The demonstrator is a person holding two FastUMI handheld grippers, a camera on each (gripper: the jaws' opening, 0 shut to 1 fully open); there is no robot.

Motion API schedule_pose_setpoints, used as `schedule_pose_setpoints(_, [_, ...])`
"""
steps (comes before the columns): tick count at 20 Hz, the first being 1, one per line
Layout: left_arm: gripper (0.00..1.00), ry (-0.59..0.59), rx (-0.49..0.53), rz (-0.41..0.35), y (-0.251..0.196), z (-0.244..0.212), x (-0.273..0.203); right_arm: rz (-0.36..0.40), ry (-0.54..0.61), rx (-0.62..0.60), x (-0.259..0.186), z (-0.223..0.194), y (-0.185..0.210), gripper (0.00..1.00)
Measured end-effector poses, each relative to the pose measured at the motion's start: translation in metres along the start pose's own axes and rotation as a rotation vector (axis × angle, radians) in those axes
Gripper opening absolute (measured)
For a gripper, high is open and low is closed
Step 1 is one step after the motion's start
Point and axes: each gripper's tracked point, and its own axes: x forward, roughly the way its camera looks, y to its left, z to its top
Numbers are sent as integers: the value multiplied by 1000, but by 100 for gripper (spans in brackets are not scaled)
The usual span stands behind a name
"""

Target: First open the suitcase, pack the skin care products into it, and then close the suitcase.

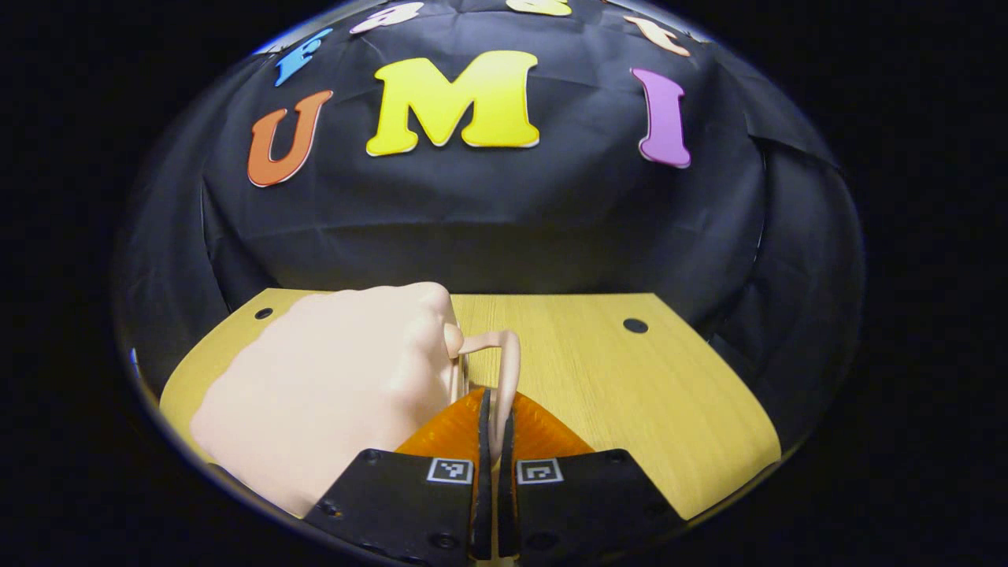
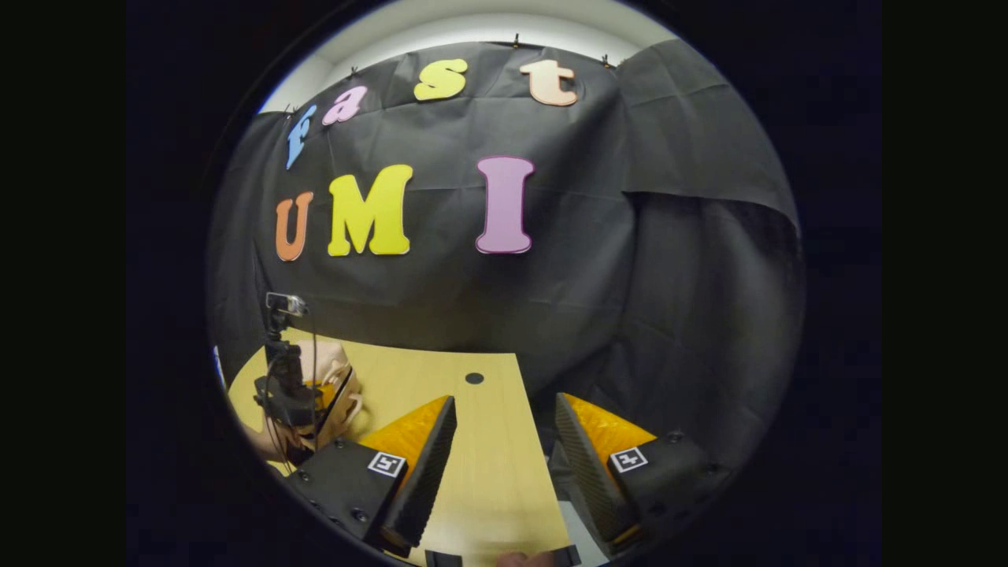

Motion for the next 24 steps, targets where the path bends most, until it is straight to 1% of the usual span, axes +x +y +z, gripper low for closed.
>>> schedule_pose_setpoints(1, [6, 26, 16, 12, -4, -9, 3, -1, 2, 0, -1, -1, -3, 76])
schedule_pose_setpoints(2, [8, 21, 43, 33, -5, -9, 4, -2, 5, -1, 0, -2, -5, 72])
schedule_pose_setpoints(3, [8, 15, 70, 57, -3, -6, 6, -2, 8, 3, 0, -2, -7, 76])
schedule_pose_setpoints(4, [9, 10, 92, 85, -1, -5, 6, -2, 13, 12, 1, -3, -9, 75])
schedule_pose_setpoints(7, [14, 26, 109, 91, -5, -11, 7, -2, 22, 32, 5, -5, -13, 76])
schedule_pose_setpoints(8, [18, 35, 109, 85, -6, -12, 8, 2, 19, 33, 7, -4, -13, 75])
schedule_pose_setpoints(9, [19, 46, 104, 68, -10, -14, 7, 9, 12, 31, 8, -2, -11, 72])
schedule_pose_setpoints(10, [30, 62, 95, 48, -14, -16, 5, 18, 6, 25, 10, 1, -9, 75])
schedule_pose_setpoints(11, [35, 69, 87, 40, -17, -17, 1, 27, 0, 22, 12, 2, -7, 76])
schedule_pose_setpoints(12, [48, 60, 73, 18, -22, -16, -2, 40, -4, 19, 15, 4, -3, 72])
schedule_pose_setpoints(13, [54, 43, 64, 19, -22, -9, -11, 54, -12, 18, 18, 7, 2, 73])
schedule_pose_setpoints(14, [72, 21, 48, 14, -22, -1, -21, 68, -25, 19, 23, 12, 10, 76])
schedule_pose_setpoints(16, [92, -31, 14, -7, -22, 17, -43, 98, -55, 20, 33, 24, 28, 75])
schedule_pose_setpoints(17, [94, -63, 5, -7, -21, 30, -58, 115, -75, 23, 38, 33, 39, 76])
schedule_pose_setpoints(20, [96, -193, -37, -1, -11, 80, -106, 163, -152, 33, 44, 62, 72, 75])
schedule_pose_setpoints(22, [96, -278, -70, 25, 6, 116, -138, 191, -194, 19, 45, 72, 91, 77])
schedule_pose_setpoints(24, [96, -373, -103, 27, 18, 156, -163, 222, -209, 19, 45, 78, 110, 77])
